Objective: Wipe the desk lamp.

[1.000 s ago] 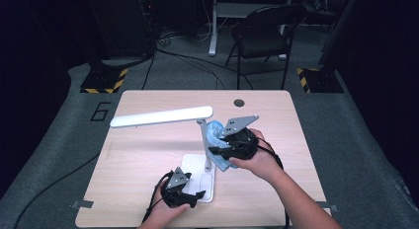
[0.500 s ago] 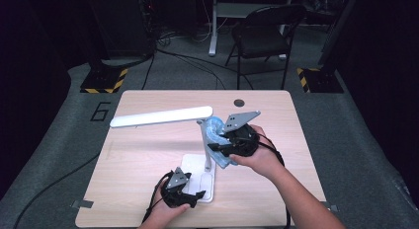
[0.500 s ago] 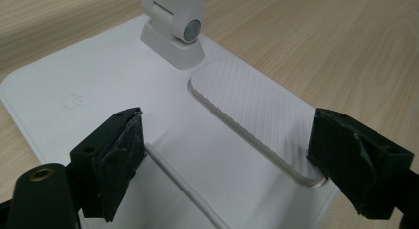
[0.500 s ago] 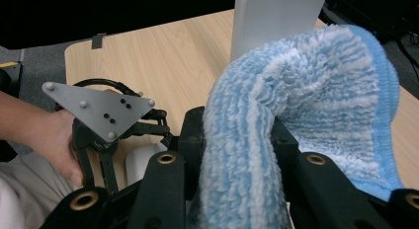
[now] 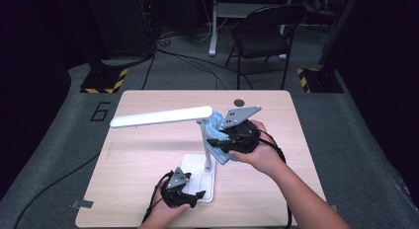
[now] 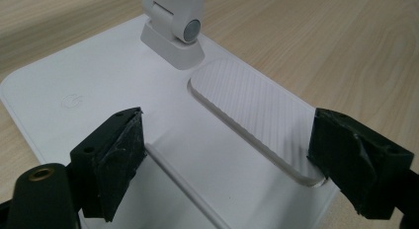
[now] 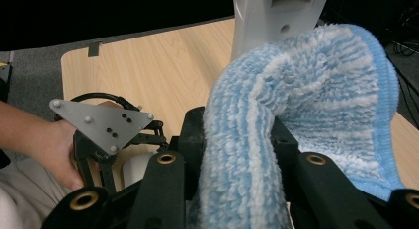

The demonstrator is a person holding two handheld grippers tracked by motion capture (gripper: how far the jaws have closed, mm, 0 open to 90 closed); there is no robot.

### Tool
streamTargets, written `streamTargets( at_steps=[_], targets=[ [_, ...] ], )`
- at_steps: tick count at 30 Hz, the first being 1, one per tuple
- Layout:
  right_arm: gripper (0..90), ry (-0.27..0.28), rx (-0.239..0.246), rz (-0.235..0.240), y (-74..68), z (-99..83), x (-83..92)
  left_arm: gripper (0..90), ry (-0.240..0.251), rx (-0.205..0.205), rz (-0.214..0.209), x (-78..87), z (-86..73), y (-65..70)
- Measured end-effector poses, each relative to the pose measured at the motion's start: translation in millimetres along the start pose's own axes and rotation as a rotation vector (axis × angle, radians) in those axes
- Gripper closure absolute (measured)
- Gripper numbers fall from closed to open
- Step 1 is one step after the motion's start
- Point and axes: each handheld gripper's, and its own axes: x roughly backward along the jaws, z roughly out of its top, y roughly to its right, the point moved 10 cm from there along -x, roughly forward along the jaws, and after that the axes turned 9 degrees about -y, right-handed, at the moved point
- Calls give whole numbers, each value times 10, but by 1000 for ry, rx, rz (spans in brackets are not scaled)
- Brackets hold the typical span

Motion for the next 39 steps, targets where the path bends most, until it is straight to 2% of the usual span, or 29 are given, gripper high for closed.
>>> streamTargets(
  at_steps=[3, 10, 12, 17, 39],
  targets=[
    [677, 1, 12, -2, -7, 41, 36, 142, 0, 0, -1, 0, 0, 1],
    [675, 2, 4, -23, -24, 127, 99, 142, 0, 0, -2, 1, 0, 1],
    [675, 9, 14, -26, -17, 153, 123, 142, 0, 0, -1, 0, 0, 1],
    [674, 27, 3, -23, -5, 203, 170, 142, 0, 0, -1, 0, 0, 1],
    [681, 25, 29, -27, -4, 186, 142, 142, 0, 0, -1, 0, 0, 1]
  ],
)
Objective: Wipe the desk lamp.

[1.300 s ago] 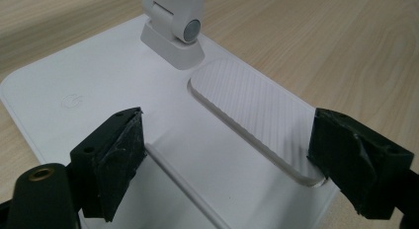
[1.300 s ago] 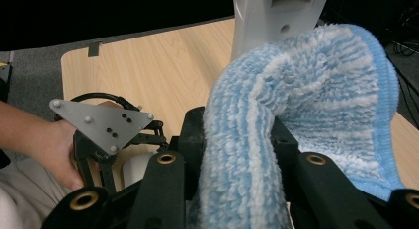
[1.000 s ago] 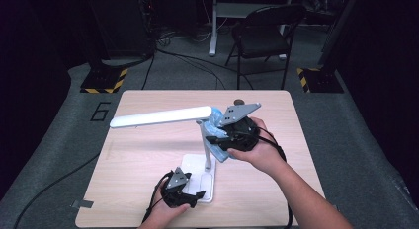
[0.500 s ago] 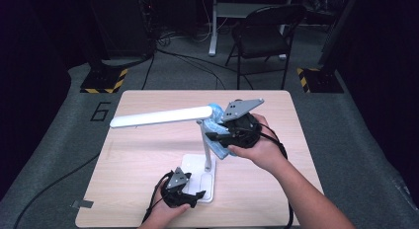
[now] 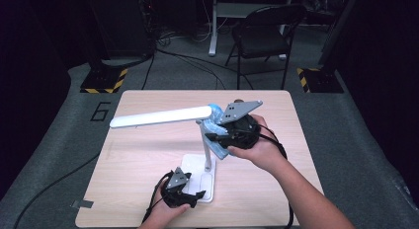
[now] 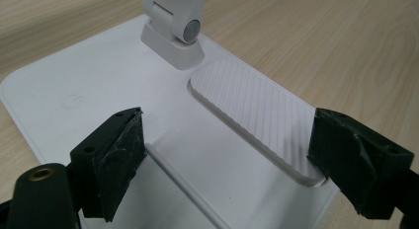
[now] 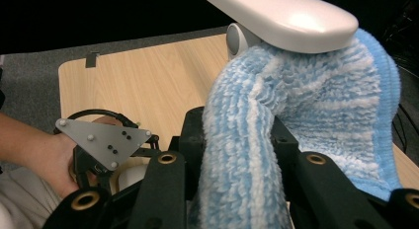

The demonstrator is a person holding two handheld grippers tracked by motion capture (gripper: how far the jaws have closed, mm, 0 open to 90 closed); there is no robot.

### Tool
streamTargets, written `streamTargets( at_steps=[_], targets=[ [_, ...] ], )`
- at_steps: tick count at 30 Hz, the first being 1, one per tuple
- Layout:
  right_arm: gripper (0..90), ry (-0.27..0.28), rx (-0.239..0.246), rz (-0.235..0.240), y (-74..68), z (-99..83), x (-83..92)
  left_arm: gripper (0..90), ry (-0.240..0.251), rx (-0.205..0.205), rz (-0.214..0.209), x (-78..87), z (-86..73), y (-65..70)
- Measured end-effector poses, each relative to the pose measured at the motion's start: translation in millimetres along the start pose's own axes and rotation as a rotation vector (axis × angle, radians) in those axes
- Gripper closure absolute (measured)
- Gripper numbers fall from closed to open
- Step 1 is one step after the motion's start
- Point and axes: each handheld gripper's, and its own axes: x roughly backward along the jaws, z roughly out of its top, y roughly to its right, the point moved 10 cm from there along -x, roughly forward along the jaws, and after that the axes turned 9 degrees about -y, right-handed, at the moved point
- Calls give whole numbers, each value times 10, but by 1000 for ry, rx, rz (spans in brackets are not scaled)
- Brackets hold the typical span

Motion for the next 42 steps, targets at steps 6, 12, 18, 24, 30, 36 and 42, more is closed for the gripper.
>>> streamTargets(
  at_steps=[6, 12, 18, 24, 30, 36, 42],
  targets=[
    [682, 2, -6, -5, 0, -37, -27, 142, 0, 0, 0, 0, 0, 0],
    [682, -12, -9, -6, 5, -102, -78, 142, 0, 0, 1, 0, 0, 0],
    [682, -33, -7, -5, 4, -195, -175, 142, 0, 0, 2, 0, 0, -1],
    [681, -34, -24, 5, 8, -270, -231, 142, -1, -3, 3, 1, 0, -3],
    [681, -40, -43, 11, 7, -368, -311, 142, -2, -2, 2, 1, -2, -2],
    [681, -39, -59, 14, 8, -460, -389, 142, -2, 0, 1, 1, -2, 1],
    [681, -44, -56, 25, -3, -544, -445, 142, -3, -7, 4, 2, -2, -5]
  ],
)
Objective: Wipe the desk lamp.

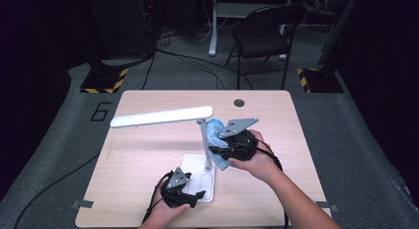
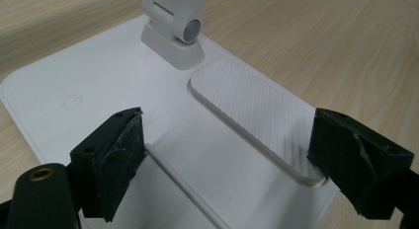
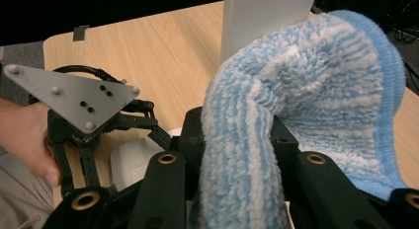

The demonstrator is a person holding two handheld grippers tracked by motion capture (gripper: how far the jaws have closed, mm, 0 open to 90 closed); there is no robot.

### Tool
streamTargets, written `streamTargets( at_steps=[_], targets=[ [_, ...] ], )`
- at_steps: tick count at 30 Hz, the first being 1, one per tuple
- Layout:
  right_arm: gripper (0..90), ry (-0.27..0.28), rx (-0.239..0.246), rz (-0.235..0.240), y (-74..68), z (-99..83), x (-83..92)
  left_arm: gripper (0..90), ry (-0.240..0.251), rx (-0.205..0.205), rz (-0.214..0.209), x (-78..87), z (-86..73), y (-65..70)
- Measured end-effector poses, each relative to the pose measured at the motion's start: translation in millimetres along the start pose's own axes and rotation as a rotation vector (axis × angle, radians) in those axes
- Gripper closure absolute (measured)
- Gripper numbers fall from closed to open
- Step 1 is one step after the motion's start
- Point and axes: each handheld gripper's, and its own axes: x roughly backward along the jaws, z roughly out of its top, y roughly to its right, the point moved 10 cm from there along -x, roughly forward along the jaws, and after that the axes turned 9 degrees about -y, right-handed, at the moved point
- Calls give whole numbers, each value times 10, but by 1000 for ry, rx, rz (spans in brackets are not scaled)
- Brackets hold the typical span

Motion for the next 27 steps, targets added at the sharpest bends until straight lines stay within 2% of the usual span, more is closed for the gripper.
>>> streamTargets(
  at_steps=[8, 15, 21, 23, 27],
  targets=[
    [680, 11, -4, 25, -1, -52, -48, 142, 0, 0, -1, 0, 0, 1],
    [680, 7, -15, 30, 9, -104, -93, 142, -1, 0, -1, 0, -1, 1],
    [678, 13, -46, 30, 15, -143, -145, 142, -7, -4, -10, 6, -6, 6],
    [678, 14, -36, 29, 28, -161, -165, 142, -7, -4, -10, 6, -6, 6],
    [677, 8, -49, 29, 35, -219, -223, 142, -7, -4, -10, 6, -6, 7]
  ],
)
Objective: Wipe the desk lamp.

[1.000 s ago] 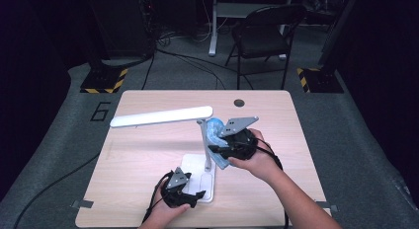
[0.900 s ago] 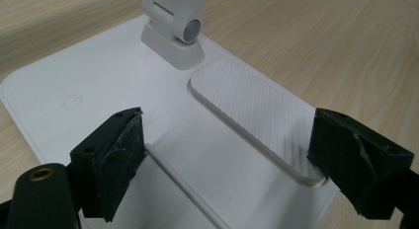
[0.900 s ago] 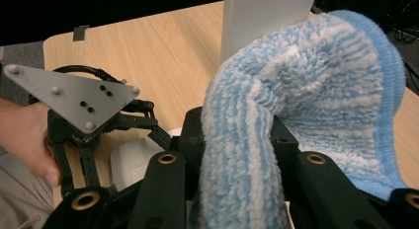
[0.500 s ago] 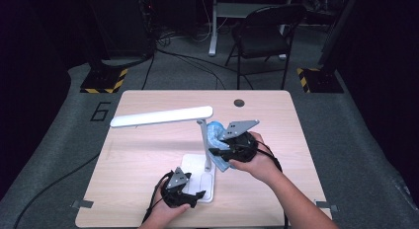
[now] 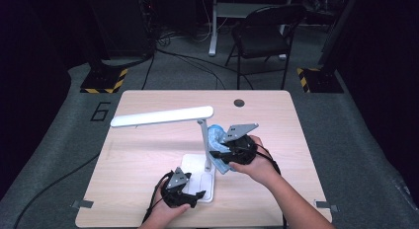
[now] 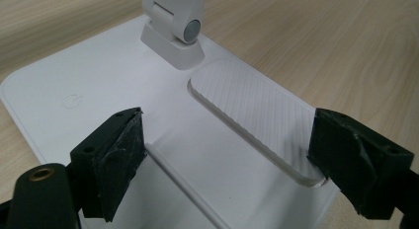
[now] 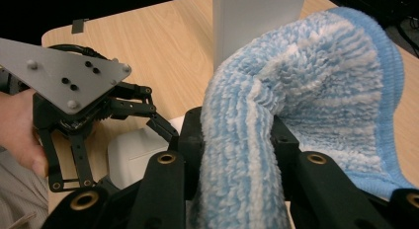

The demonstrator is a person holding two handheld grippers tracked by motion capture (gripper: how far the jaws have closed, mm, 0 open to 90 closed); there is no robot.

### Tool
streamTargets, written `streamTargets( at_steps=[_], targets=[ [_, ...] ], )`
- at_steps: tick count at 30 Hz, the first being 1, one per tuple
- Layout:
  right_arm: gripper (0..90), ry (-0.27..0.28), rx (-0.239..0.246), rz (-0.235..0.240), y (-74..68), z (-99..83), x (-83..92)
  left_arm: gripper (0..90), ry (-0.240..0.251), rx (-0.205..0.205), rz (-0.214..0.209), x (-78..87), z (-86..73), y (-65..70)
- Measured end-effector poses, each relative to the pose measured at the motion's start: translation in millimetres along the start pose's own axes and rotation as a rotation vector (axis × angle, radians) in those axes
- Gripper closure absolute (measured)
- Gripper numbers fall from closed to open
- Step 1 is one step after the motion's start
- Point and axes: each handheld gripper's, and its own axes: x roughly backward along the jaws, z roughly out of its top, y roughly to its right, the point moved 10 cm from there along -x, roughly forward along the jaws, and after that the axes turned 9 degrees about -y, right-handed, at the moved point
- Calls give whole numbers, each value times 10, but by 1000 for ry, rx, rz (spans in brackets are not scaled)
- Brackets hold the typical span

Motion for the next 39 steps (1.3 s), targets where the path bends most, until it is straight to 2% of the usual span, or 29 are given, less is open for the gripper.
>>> streamTargets(
  at_steps=[6, 8, 13, 15, 17, 18, 20, 21, 24, 26, 27, 30, 31, 35, 36, 38, 39],
  targets=[
    [674, -10, -12, 12, 18, -92, -83, 142, 0, 0, -1, 0, 0, 1],
    [674, -8, -9, 3, 33, -111, -110, 142, 0, 0, -1, 0, 0, 1],
    [674, -17, -37, 14, 31, -175, -168, 142, 0, 0, -1, 0, 0, 1],
    [674, -28, -28, 14, 43, -208, -192, 142, 2, 2, -1, -1, 2, 1],
    [674, -30, -41, 20, 39, -226, -216, 142, 2, 3, -1, -1, 2, 1],
    [674, -37, -26, 19, 52, -243, -223, 142, 3, 8, -2, -2, 2, 5],
    [674, -30, -56, 16, 52, -248, -248, 142, 2, 2, -1, 0, 2, 2],
    [674, -35, -45, 20, 57, -260, -255, 142, 1, 3, -1, 0, 1, 2],
    [673, -42, -63, 16, 67, -296, -299, 142, 2, 3, -1, -1, 2, 2],
    [674, -52, -46, 14, 84, -326, -323, 142, 2, 2, -1, -1, 2, 2],
    [673, -56, -62, 9, 78, -338, -340, 142, 2, 5, -1, -1, 2, 3],
    [673, -57, -53, 16, 91, -372, -377, 142, 2, 2, -1, 0, 2, 1],
    [673, -55, -71, 13, 90, -375, -384, 142, 3, 7, -1, -1, 2, 5],
    [672, -72, -61, 10, 114, -434, -440, 142, 2, 2, 0, -1, 2, 2],
    [672, -70, -82, 8, 106, -445, -459, 142, 4, 10, -2, -2, 3, 7],
    [672, -80, -75, 14, 111, -473, -493, 142, 3, 7, -1, -2, 2, 4],
    [671, -82, -83, 2, 122, -480, -504, 142, 3, 6, -1, -1, 2, 4]
  ],
)
